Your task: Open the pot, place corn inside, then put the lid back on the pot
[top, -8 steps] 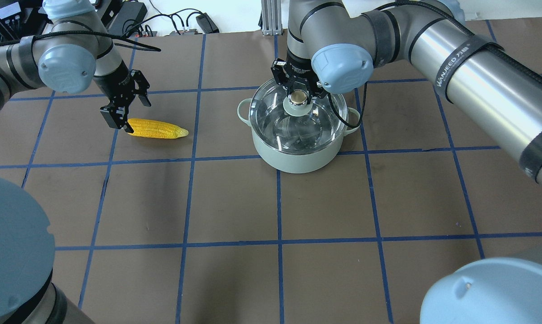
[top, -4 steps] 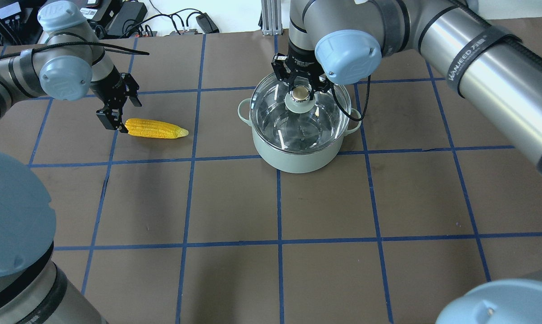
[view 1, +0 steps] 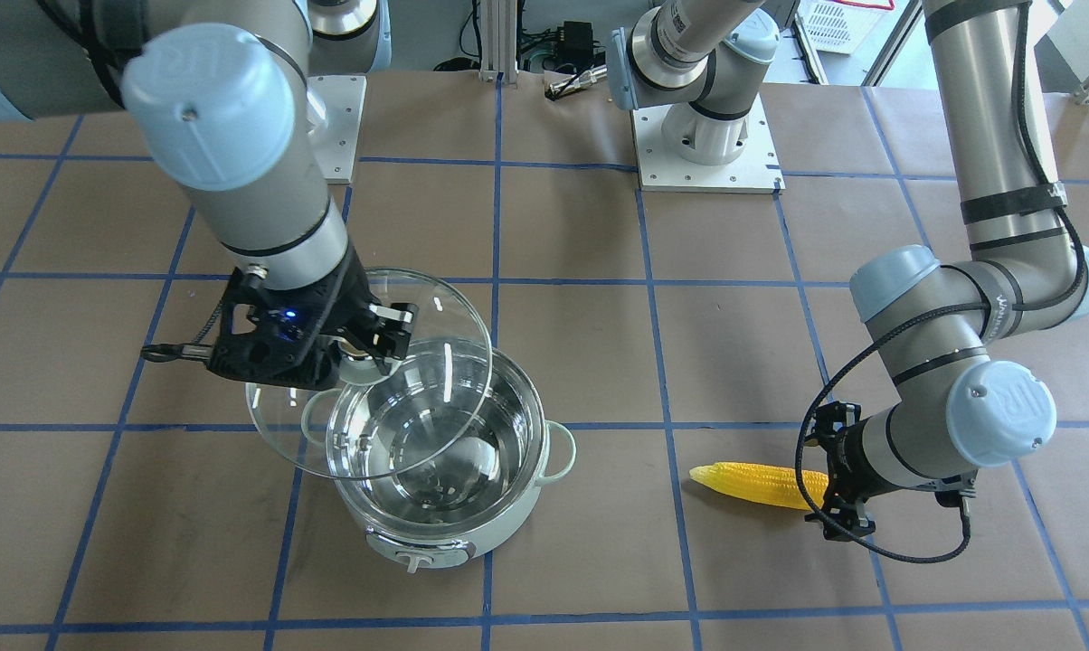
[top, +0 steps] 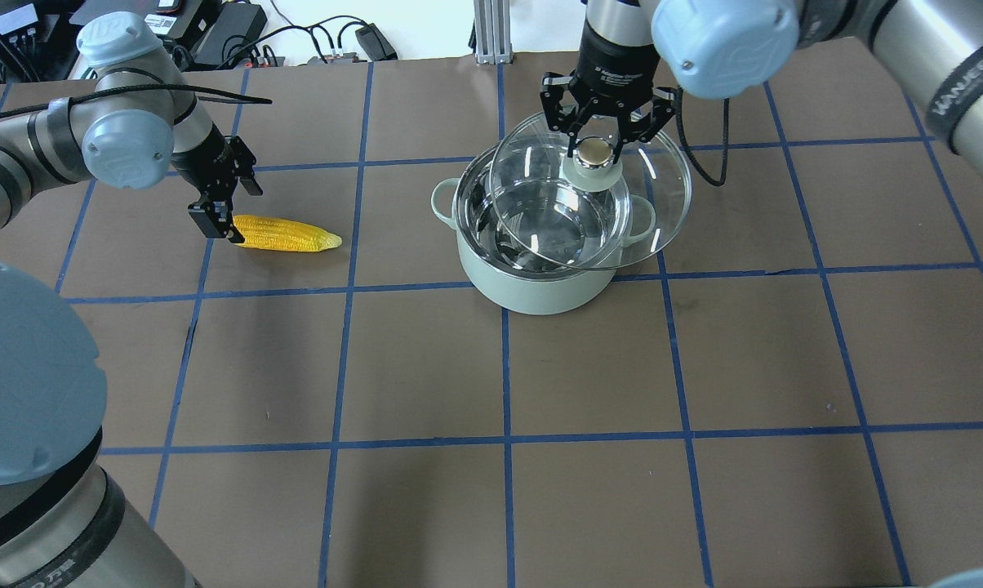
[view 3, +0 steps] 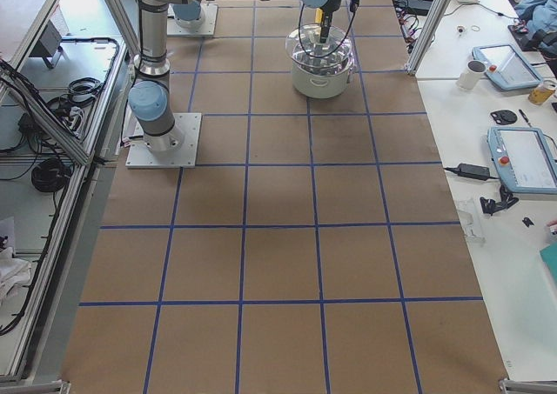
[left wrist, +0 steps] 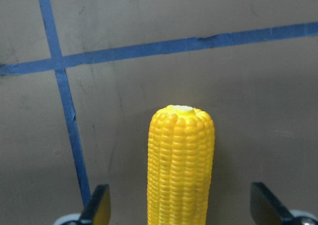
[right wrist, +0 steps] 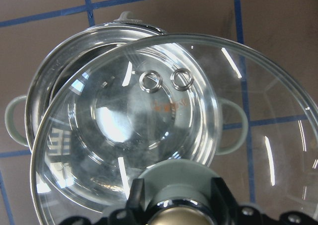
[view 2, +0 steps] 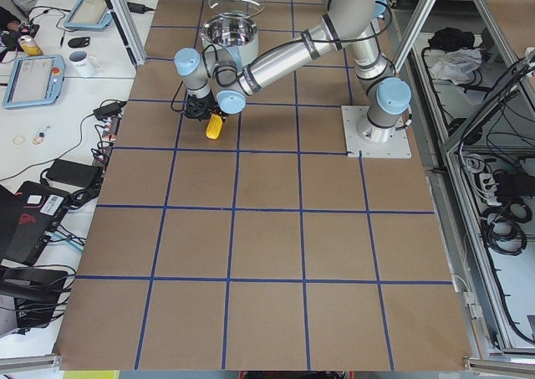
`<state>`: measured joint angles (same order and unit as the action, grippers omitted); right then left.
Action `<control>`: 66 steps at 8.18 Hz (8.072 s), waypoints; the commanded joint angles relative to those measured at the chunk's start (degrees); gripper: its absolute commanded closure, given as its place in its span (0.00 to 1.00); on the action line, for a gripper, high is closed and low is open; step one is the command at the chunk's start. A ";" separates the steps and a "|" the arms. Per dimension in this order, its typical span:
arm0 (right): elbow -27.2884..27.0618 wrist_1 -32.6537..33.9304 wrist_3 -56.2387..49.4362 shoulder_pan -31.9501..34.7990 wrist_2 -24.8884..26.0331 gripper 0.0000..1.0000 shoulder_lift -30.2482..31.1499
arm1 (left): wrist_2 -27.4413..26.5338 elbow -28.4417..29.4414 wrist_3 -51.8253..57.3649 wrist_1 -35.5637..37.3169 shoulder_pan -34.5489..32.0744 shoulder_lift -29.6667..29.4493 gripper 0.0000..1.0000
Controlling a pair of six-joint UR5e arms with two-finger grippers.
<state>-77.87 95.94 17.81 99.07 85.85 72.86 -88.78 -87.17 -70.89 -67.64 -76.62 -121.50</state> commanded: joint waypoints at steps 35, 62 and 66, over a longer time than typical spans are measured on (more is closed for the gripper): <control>-0.71 -14.03 -49.89 -27.96 2.30 0.81 10.20 | 6.34 0.78 -26.49 14.37 -33.77 5.76 1.00; -0.35 13.12 3.20 1.39 -8.69 0.82 -7.01 | -8.16 1.04 67.73 -13.39 -13.82 28.05 0.00; -2.02 12.96 3.81 1.39 -6.32 0.82 -7.46 | -7.46 0.34 67.11 -13.66 -14.17 28.42 0.00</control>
<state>-79.31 108.92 21.31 100.43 78.41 65.49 -96.49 -86.64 -3.43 -81.07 -90.64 -93.22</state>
